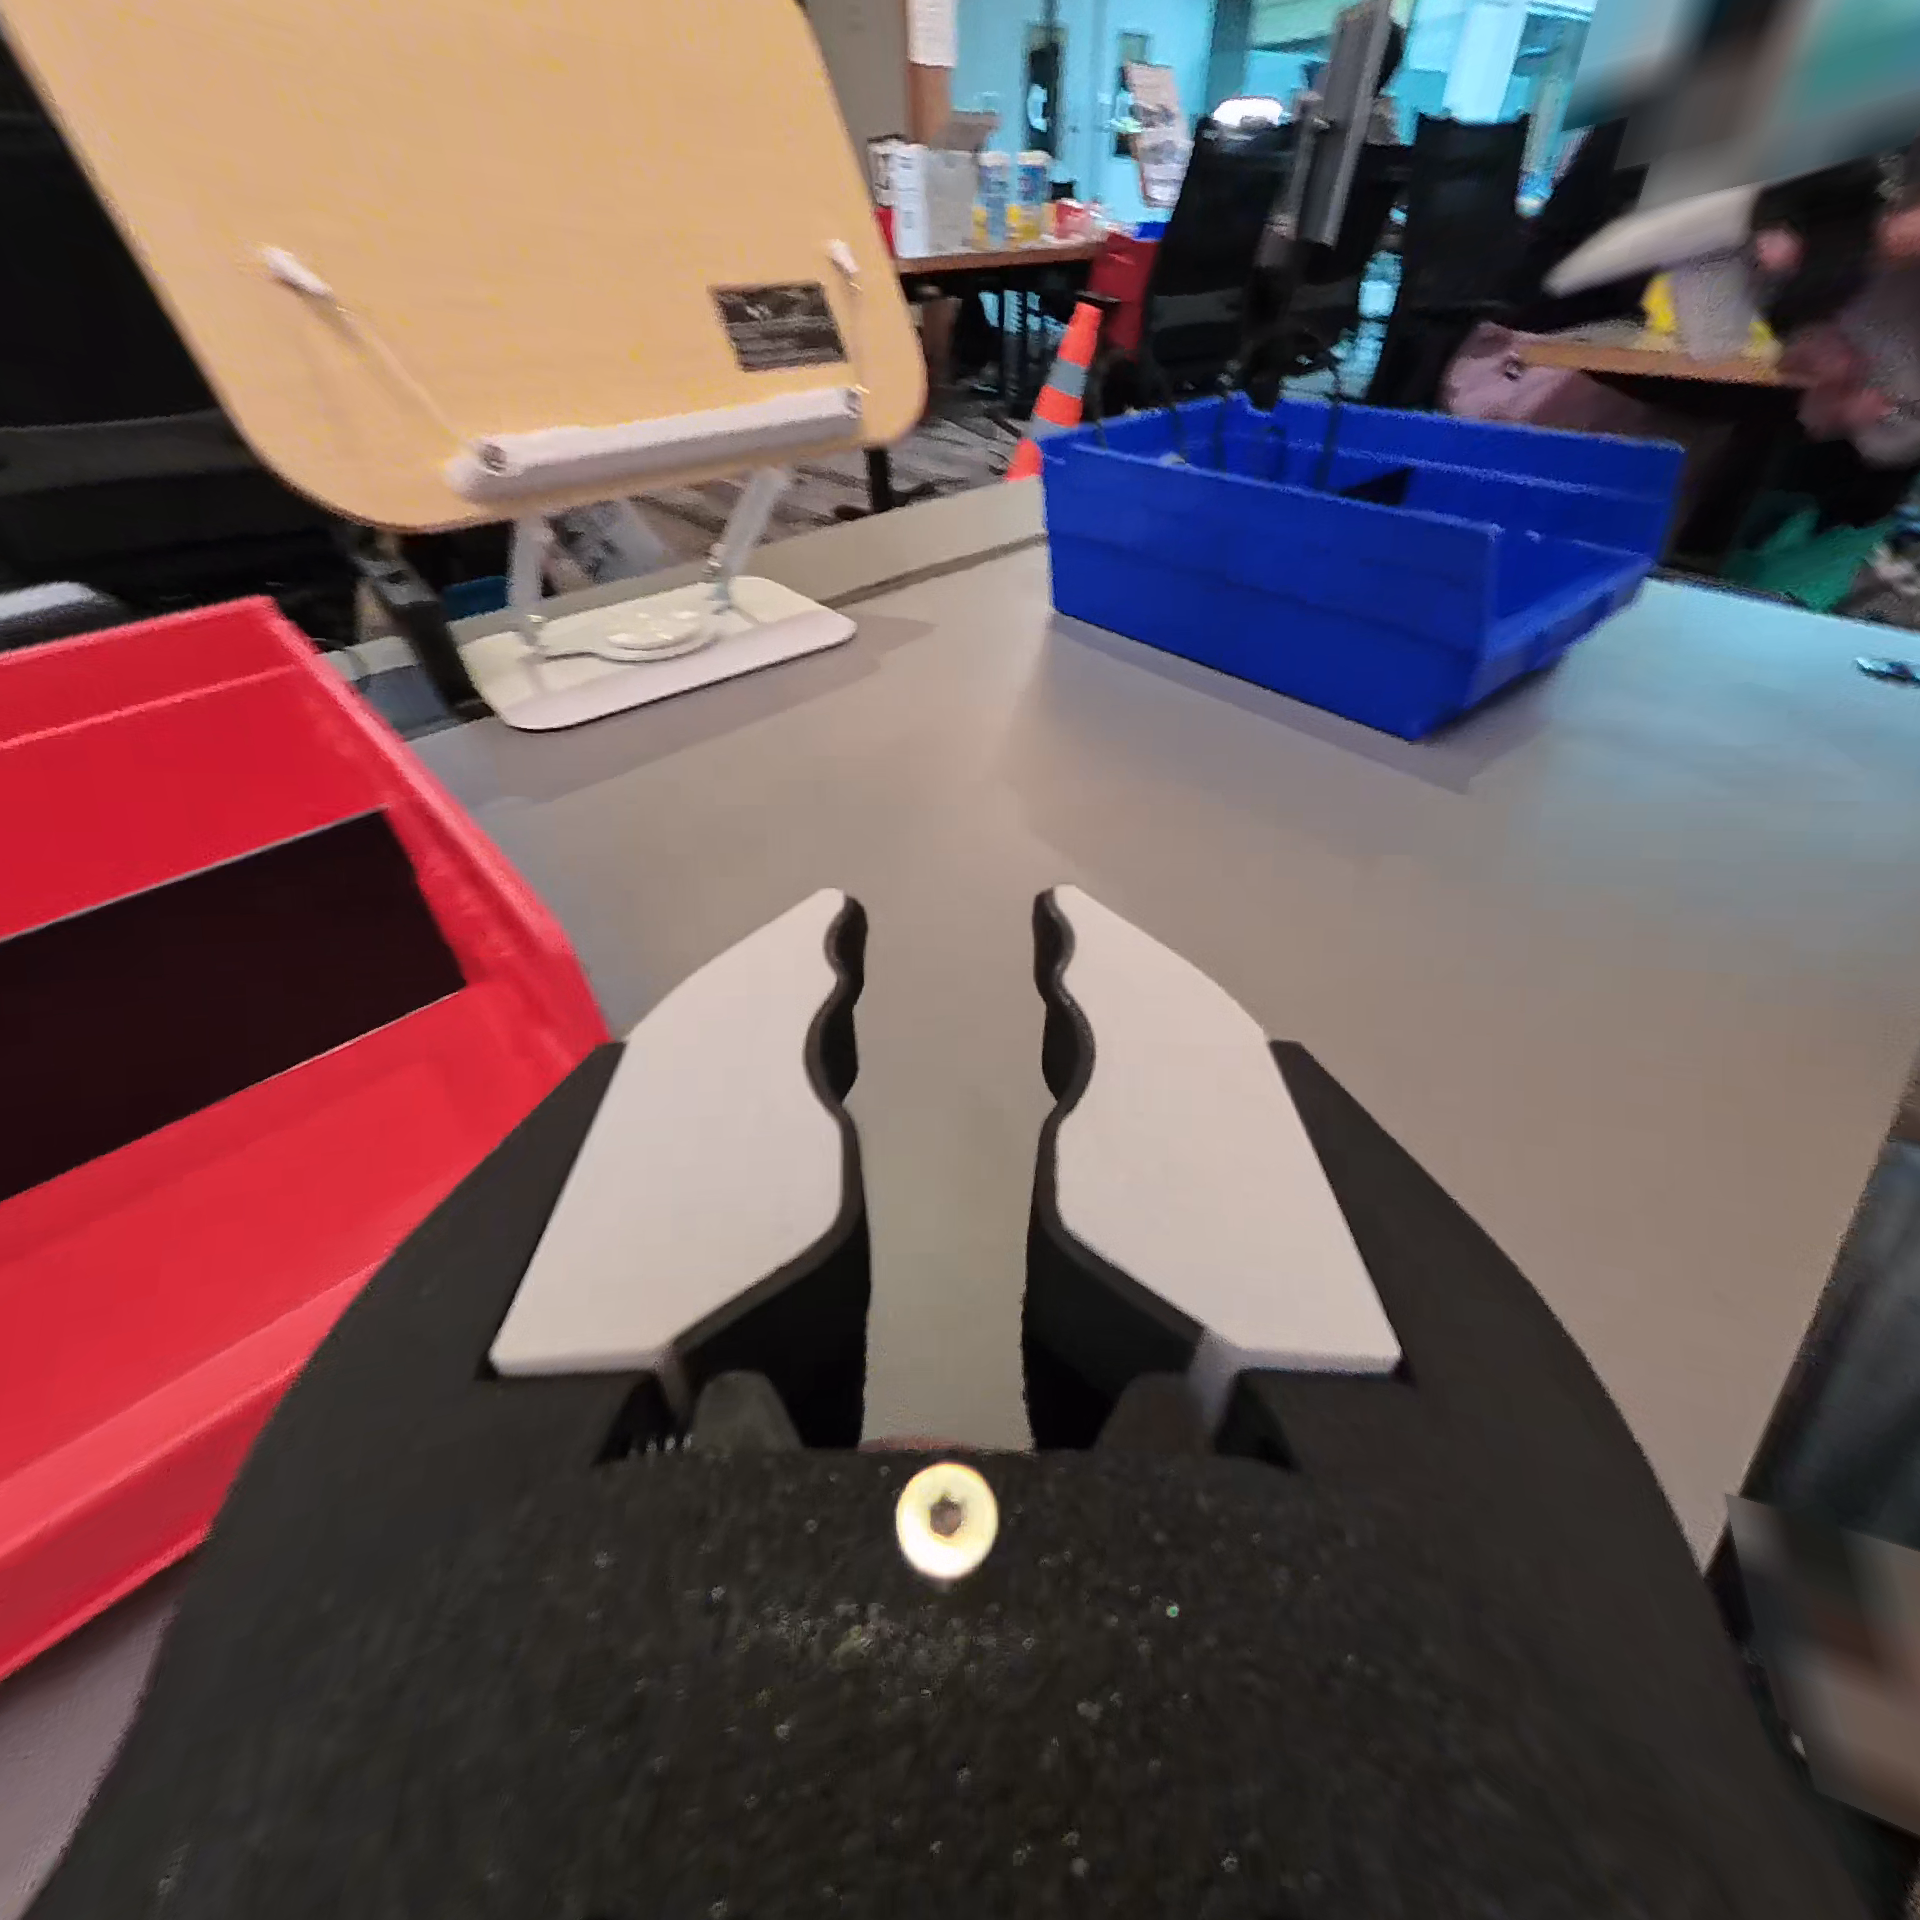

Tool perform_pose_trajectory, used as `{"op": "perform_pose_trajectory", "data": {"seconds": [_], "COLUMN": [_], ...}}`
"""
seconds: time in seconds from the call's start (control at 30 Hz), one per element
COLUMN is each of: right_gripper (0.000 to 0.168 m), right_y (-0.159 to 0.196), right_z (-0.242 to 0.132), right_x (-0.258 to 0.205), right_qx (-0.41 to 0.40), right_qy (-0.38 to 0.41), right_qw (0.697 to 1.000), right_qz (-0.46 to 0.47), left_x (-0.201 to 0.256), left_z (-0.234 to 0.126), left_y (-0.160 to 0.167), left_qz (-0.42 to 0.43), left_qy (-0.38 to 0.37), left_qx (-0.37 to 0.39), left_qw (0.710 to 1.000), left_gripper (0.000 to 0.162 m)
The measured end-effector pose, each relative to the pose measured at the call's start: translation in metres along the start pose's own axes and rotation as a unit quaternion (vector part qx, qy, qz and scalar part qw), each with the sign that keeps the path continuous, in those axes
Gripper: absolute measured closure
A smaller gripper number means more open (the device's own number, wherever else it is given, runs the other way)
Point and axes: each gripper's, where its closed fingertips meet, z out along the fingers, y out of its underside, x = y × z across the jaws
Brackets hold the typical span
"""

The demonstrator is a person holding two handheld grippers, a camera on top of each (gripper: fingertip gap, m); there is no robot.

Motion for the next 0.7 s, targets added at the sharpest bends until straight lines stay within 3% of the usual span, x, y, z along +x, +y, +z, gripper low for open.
{"op": "perform_pose_trajectory", "data": {"seconds": [0.1, 0.17, 0.27, 0.47, 0.6, 0.7], "right_gripper": [0.108, 0.109, 0.112, 0.109, 0.105, 0.105], "right_y": [0.017, 0.039, 0.070, 0.090, 0.102, 0.103], "right_z": [-0.029, -0.041, -0.042, -0.023, -0.017, -0.019], "right_x": [-0.032, -0.036, -0.053, -0.071, -0.073, -0.068], "right_qx": [0.110, 0.136, 0.091, 0.047, 0.018, 0.017], "right_qy": [-0.002, 0.051, 0.054, 0.040, 0.050, 0.060], "right_qw": [0.992, 0.987, 0.992, 0.995, 0.996, 0.996], "right_qz": [0.058, 0.072, 0.073, 0.075, 0.068, 0.067], "left_x": [-0.017, -0.029, -0.050, -0.106, -0.128, -0.125], "left_z": [-0.019, -0.035, -0.061, -0.083, -0.084, -0.082], "left_y": [-0.016, -0.016, -0.002, 0.027, 0.062, 0.069], "left_qz": [-0.037, -0.057, -0.037, 0.014, -0.042, -0.070], "left_qy": [-0.052, -0.090, -0.156, -0.269, -0.304, -0.299], "left_qx": [0.030, 0.030, 0.010, -0.042, -0.120, -0.132], "left_qw": [0.998, 0.994, 0.987, 0.962, 0.944, 0.943], "left_gripper": [0.134, 0.145, 0.145, 0.134, 0.117, 0.111]}}
